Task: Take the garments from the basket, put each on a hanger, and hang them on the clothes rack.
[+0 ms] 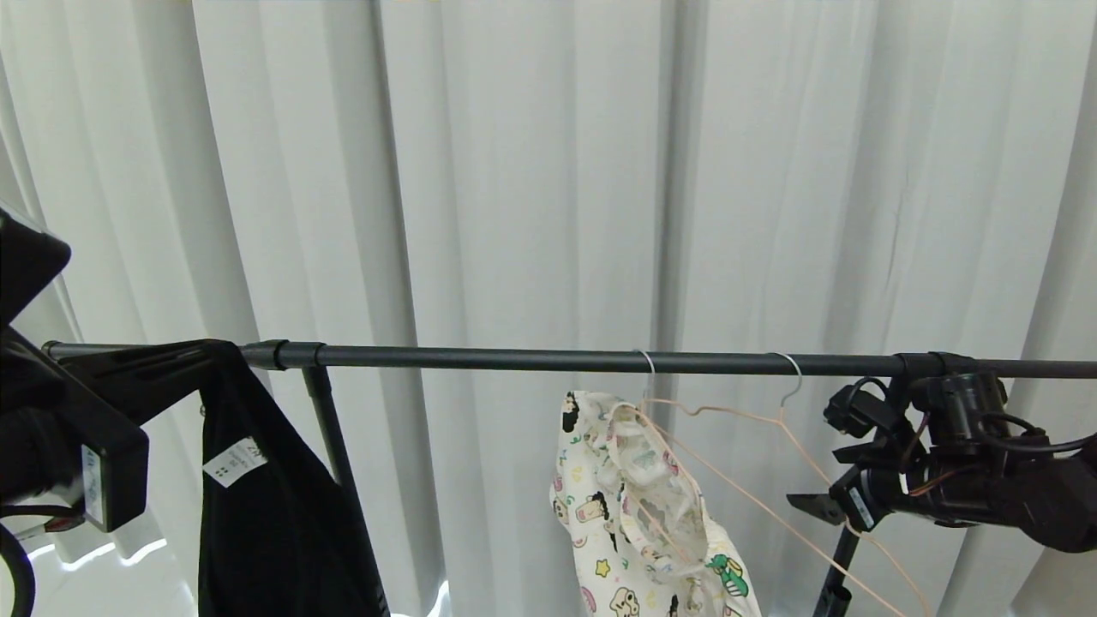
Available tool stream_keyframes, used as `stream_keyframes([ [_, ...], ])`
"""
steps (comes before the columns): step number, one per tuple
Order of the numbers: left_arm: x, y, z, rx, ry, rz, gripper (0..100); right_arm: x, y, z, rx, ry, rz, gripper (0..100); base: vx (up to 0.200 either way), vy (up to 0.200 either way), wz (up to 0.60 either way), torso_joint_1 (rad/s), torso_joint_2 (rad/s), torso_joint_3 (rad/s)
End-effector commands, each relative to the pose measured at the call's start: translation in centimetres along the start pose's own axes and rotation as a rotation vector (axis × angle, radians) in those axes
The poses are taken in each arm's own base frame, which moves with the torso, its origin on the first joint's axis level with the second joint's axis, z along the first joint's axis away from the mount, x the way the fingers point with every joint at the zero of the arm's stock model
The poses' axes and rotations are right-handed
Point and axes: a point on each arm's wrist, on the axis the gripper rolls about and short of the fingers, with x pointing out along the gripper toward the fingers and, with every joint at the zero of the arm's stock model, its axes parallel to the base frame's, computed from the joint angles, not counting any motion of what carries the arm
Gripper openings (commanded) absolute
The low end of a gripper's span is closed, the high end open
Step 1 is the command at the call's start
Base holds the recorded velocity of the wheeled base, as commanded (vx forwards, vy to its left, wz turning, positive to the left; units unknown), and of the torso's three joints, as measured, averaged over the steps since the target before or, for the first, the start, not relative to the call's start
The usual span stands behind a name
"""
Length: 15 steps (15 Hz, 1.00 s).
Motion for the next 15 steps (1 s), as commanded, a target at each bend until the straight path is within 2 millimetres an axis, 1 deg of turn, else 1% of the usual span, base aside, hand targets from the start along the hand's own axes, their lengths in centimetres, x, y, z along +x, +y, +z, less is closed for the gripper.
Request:
stream_keyframes([
  [1, 0.1, 0.0, 0.0, 0.007, 0.002, -0.001, 0, 1.5, -0.5, -1.6, 0.034, 0.061, 0.021, 100, 0.0, 0.0, 0.0, 0.0, 0.0, 0.0],
  [4, 0.3, -0.1, 0.0, 0.021, 0.008, -0.005, 0, 1.2, -1.6, -2.2, 0.073, 0.037, 0.061, 100, 0.0, 0.0, 0.0, 0.0, 0.0, 0.0],
  [7, 0.8, -0.3, 0.2, 0.028, 0.017, -0.022, 0, 0.9, -1.2, -2.9, 0.08, 0.006, 0.119, 100, 0.0, 0.0, 0.0, 0.0, 0.0, 0.0],
  [10, 1.1, -0.5, 0.5, 0.033, 0.017, -0.026, 0, 1.4, -1.1, -3.5, 0.084, 0.01, 0.124, 100, 0.0, 0.0, 0.0, 0.0, 0.0, 0.0],
  [13, 1.3, -0.5, 0.7, 0.034, 0.018, -0.027, 0, 1.7, -1.4, -3.7, 0.086, -0.002, 0.112, 100, 0.0, 0.0, 0.0, 0.0, 0.0, 0.0],
  [14, 1.3, -0.5, 0.7, 0.034, 0.018, -0.027, 0, 1.9, -1.5, -3.8, 0.088, -0.004, 0.112, 0, 0.0, 0.0, 0.0, 0.0, 0.0, 0.0],
  [15, 1.3, -0.5, 0.7, 0.034, 0.018, -0.027, 0, 2.0, -1.5, -3.8, 0.085, -0.007, 0.11, 0, 0.0, 0.0, 0.0, 0.0, 0.0, 0.0],
])
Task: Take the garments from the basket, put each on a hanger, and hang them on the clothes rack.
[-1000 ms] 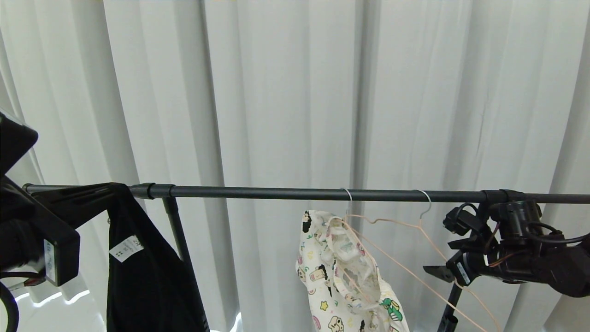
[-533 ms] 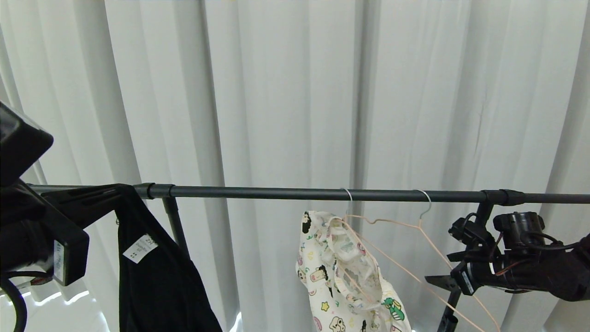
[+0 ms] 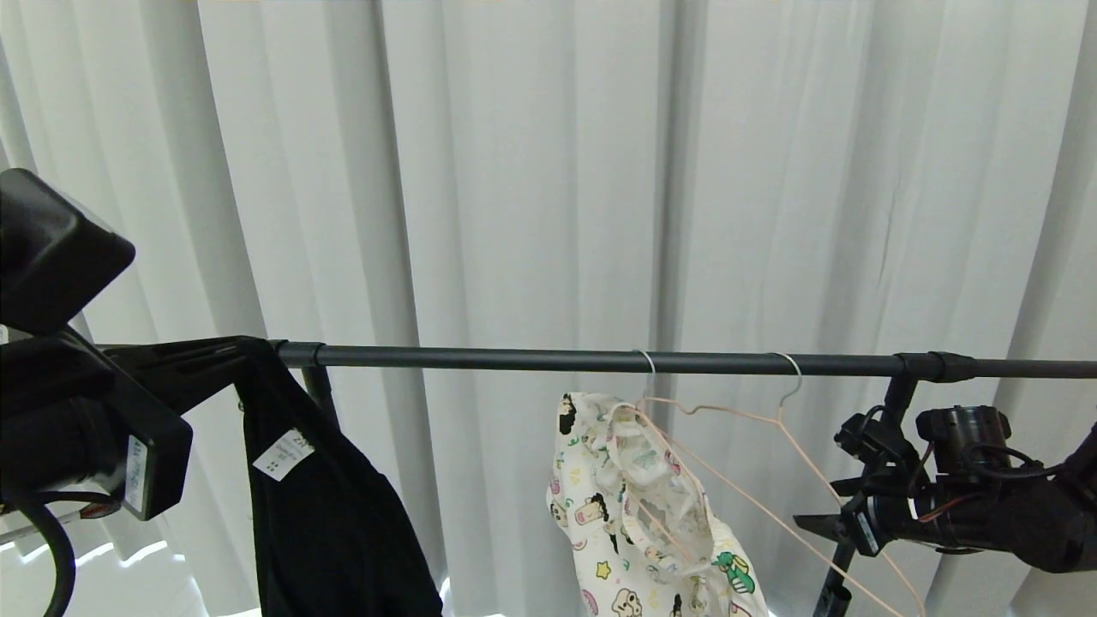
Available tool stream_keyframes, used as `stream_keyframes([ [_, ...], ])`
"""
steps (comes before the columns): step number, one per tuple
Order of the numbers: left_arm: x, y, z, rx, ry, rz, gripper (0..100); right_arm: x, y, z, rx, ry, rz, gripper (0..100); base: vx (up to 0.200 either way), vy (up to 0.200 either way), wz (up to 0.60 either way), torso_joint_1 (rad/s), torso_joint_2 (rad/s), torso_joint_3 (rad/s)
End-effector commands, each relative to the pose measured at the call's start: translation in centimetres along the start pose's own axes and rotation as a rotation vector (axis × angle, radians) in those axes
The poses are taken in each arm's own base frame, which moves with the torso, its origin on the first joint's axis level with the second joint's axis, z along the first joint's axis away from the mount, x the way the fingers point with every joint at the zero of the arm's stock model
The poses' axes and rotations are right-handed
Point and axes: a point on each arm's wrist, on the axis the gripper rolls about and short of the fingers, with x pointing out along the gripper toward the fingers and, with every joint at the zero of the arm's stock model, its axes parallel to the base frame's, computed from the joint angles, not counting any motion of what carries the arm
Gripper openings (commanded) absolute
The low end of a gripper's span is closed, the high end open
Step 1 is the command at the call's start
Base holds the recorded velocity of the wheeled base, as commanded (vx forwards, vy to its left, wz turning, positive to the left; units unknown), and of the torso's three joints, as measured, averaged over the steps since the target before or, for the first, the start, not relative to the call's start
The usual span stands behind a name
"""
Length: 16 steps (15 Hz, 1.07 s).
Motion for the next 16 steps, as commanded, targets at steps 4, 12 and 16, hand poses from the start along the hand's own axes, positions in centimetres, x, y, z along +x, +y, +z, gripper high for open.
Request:
stream_keyframes([
  [4, 0.14, -0.04, 0.0, -0.001, 0.004, -0.002, 0, 0.27, -0.13, -0.12, 0.002, 0.001, 0.002, 0, 0.0, 0.0, 0.0, 0.0, 0.0, 0.0],
  [12, 0.12, -0.06, -0.07, 0.0, 0.006, -0.002, 0, 0.07, -0.13, 0.44, -0.026, -0.079, -0.024, 0, 0.0, 0.0, 0.0, 0.0, 0.0, 0.0],
  [16, 0.08, -0.05, -0.07, -0.001, 0.004, -0.003, 0, -0.62, 0.28, 0.45, -0.054, -0.135, -0.042, 0, 0.0, 0.0, 0.0, 0.0, 0.0, 0.0],
])
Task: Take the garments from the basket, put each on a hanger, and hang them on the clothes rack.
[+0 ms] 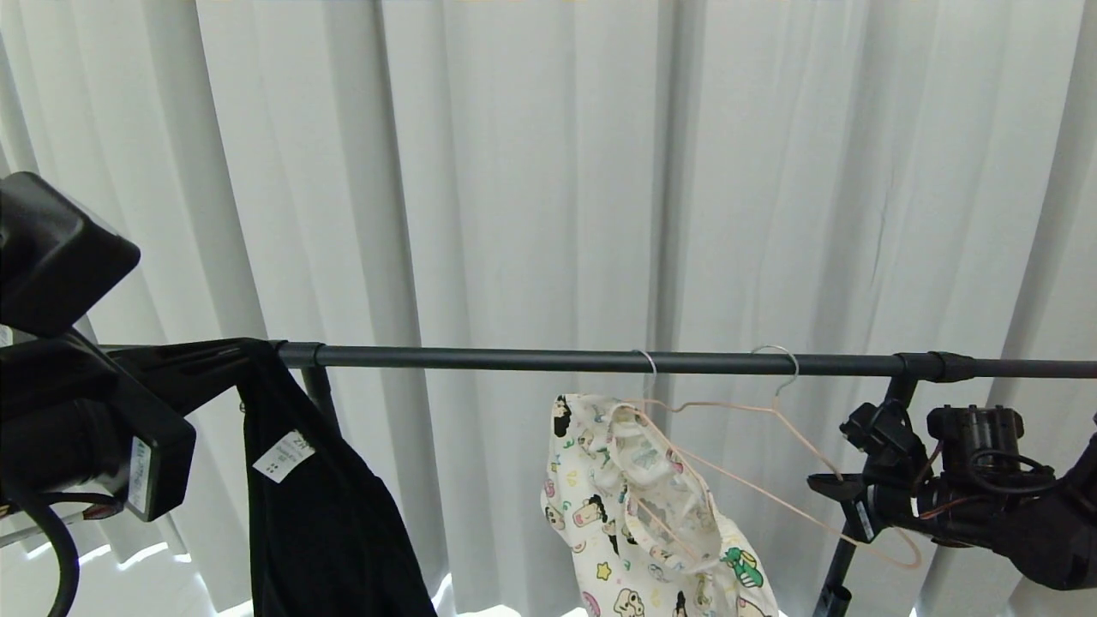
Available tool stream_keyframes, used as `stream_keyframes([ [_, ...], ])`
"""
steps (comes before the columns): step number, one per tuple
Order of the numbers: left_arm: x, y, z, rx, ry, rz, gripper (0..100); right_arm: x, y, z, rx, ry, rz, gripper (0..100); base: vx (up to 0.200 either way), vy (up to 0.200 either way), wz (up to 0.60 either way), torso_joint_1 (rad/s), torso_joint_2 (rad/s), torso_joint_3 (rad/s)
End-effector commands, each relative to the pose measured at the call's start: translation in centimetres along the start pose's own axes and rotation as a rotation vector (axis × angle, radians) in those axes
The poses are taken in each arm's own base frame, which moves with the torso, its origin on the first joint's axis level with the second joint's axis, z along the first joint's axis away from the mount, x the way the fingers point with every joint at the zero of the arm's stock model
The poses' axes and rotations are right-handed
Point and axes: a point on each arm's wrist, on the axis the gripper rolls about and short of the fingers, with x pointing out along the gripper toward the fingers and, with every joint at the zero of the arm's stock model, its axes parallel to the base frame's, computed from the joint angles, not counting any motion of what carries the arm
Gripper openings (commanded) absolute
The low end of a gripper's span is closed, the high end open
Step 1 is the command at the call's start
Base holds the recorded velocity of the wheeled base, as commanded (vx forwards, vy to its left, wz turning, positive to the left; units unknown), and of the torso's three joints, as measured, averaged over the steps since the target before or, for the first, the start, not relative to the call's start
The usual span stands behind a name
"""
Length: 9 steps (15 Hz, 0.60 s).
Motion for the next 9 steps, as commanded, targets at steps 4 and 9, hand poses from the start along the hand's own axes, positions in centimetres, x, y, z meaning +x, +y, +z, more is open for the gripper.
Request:
stream_keyframes([
  [4, -0.2, 0.1, 0.0, -0.001, -0.006, 0.004, 0, -1.3, 0.4, 0.8, 0.0, -0.073, -0.01, 0, 0.0, 0.0, 0.0, 0.0, 0.0, 0.0],
  [9, -0.3, 0.1, 0.0, -0.002, -0.011, 0.005, 0, -3.3, 1.1, 1.7, 0.011, -0.12, -0.025, 0, 0.0, 0.0, 0.0, 0.0, 0.0, 0.0],
])
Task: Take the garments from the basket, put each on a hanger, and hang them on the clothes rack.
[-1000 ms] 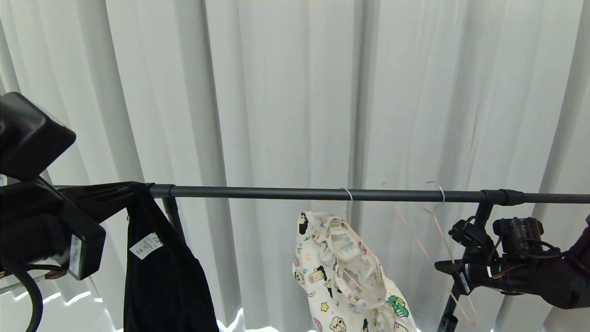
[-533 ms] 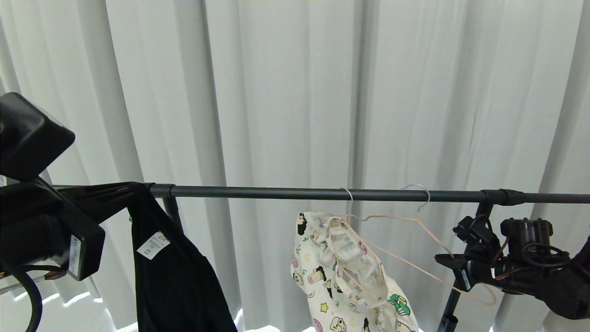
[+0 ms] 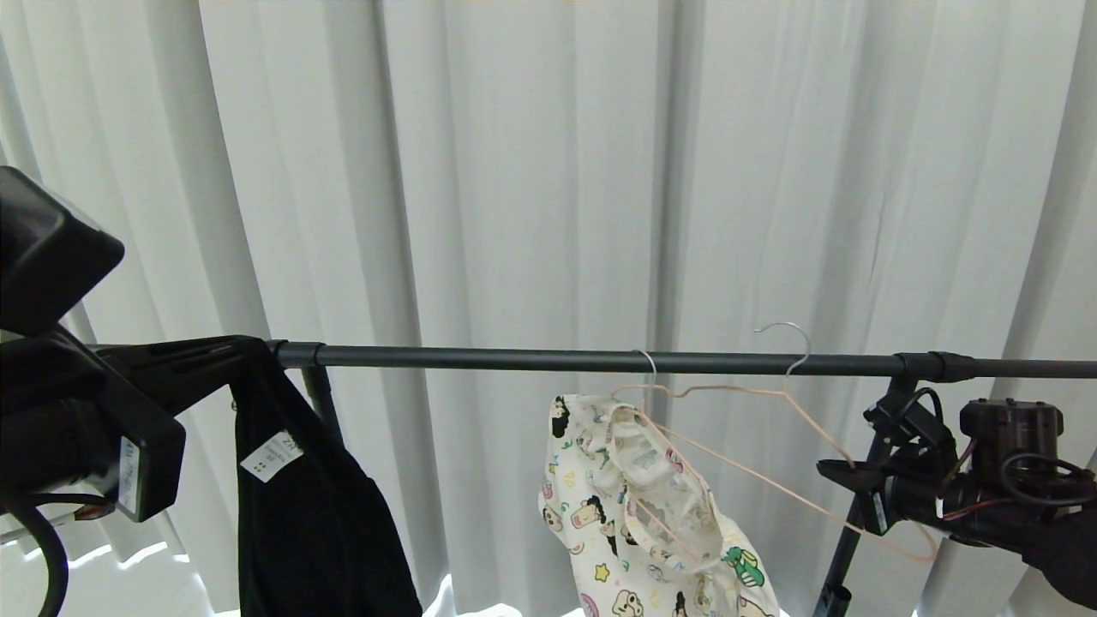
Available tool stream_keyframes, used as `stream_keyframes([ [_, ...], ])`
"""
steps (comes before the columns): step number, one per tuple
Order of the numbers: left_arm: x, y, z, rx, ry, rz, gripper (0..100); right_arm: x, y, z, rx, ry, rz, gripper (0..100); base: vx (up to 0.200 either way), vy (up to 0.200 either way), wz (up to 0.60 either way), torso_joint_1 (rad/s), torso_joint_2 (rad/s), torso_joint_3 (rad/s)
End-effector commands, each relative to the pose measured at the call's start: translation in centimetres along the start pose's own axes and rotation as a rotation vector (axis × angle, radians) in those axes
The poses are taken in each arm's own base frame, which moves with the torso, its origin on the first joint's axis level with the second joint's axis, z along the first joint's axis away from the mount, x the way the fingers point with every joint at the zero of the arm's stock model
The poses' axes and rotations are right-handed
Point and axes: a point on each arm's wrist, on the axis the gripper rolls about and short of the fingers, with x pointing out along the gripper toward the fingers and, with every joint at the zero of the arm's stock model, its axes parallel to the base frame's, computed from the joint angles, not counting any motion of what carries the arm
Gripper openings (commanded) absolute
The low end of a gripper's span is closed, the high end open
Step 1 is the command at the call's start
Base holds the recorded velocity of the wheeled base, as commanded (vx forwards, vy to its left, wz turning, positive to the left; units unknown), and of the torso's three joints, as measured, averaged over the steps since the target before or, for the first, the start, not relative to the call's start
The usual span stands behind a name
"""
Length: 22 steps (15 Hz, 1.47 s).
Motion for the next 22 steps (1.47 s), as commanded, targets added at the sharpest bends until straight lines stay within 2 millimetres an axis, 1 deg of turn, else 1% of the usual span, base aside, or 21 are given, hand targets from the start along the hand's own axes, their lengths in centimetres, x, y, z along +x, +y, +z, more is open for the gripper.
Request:
stream_keyframes([
  [1, 0.0, 0.0, 0.0, 0.0, -0.002, 0.001, 0, -1.2, 0.4, 0.8, -0.015, -0.033, -0.011, 0, 0.0, 0.0, 0.0, 0.0, 0.0, 0.0],
  [3, 0.0, 0.1, 0.2, -0.004, -0.017, 0.008, 0, -1.9, 0.6, 0.7, -0.014, -0.034, -0.022, 0, 0.0, 0.0, 0.0, 0.0, 0.0, 0.0],
  [5, 0.2, 0.2, 0.3, -0.011, -0.039, 0.024, 0, -3.5, 1.3, 0.5, -0.015, -0.037, -0.033, 0, 0.0, 0.0, 0.0, 0.0, 0.0, 0.0],
  [8, 0.1, 0.2, 0.4, -0.013, -0.051, 0.029, 0, -4.7, 1.8, 0.9, -0.028, -0.061, -0.062, 0, 0.0, 0.0, 0.0, 0.0, 0.0, 0.0],
  [10, 0.2, 0.4, 0.8, -0.02, -0.082, 0.041, 0, -5.7, 1.9, 1.7, -0.024, -0.084, -0.171, 0, 0.0, 0.0, 0.0, 0.0, 0.0, 0.0],
  [12, 0.4, 0.3, 0.8, -0.023, -0.095, 0.047, 0, -7.4, 2.5, 2.3, -0.014, -0.127, -0.213, 0, 0.0, 0.0, 0.0, 0.0, 0.0, 0.0],
  [15, 0.5, 0.1, 0.4, -0.019, -0.078, 0.04, 0, -10.5, 4.4, 0.8, -0.011, -0.122, -0.305, 0, 0.0, 0.0, 0.0, 0.0, 0.0, 0.0],
  [16, 0.5, 0.1, 0.4, -0.018, -0.078, 0.04, 0, -11.5, 4.9, 0.6, -0.014, -0.137, -0.346, 0, 0.0, 0.0, 0.0, 0.0, 0.0, 0.0],
  [18, 0.6, 0.2, 0.3, -0.019, -0.072, 0.045, 0, -13.1, 5.5, 0.5, -0.024, -0.18, -0.408, 0, -0.2, 0.0, 0.0, 0.002, 0.01, 0.005],
  [22, 0.6, 0.2, 0.2, -0.021, -0.069, 0.048, 0, -14.6, 6.0, 0.7, -0.05, -0.184, -0.469, 0, -0.2, 0.0, 0.0, 0.003, 0.0, 0.006],
])
